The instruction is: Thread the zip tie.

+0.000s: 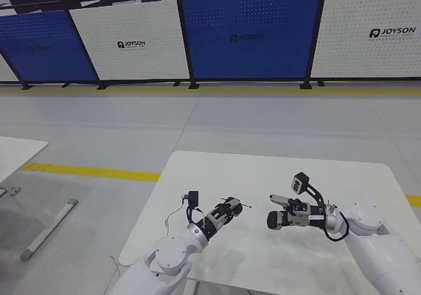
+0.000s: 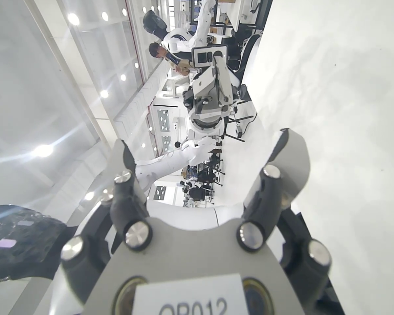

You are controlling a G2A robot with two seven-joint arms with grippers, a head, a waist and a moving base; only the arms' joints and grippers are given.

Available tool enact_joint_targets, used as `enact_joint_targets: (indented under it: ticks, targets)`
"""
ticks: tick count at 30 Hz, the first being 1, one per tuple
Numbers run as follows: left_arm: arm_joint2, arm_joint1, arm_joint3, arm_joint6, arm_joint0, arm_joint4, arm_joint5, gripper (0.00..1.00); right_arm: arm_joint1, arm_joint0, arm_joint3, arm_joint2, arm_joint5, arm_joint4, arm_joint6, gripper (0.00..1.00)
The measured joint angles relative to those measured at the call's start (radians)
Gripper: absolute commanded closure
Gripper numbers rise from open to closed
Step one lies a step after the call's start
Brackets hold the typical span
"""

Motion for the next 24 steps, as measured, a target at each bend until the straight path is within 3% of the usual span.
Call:
enact_joint_targets:
  ticks: [4, 8, 12, 24]
  targets:
    - [0.009, -0.006, 0.000, 0.050, -0.005, 0.016, 0.015, 1.00, 0.000, -0.007, -0.007, 0.004, 0.000, 0.005, -0.011, 0.00]
    - [0.010, -0.009, -0.005, 0.070, -0.002, 0.023, 0.006, 1.00, 0.008, -0.038, -0.028, 0.047, -0.011, 0.049, -0.047, 0.00]
    - [0.014, -0.007, -0.009, 0.041, 0.004, 0.057, 0.027, 1.00, 0.014, -0.050, -0.038, 0.067, -0.015, 0.050, -0.052, 0.00]
    - [0.011, -0.008, -0.008, 0.049, 0.002, 0.047, 0.027, 1.00, 0.014, -0.049, -0.037, 0.066, -0.015, 0.050, -0.052, 0.00]
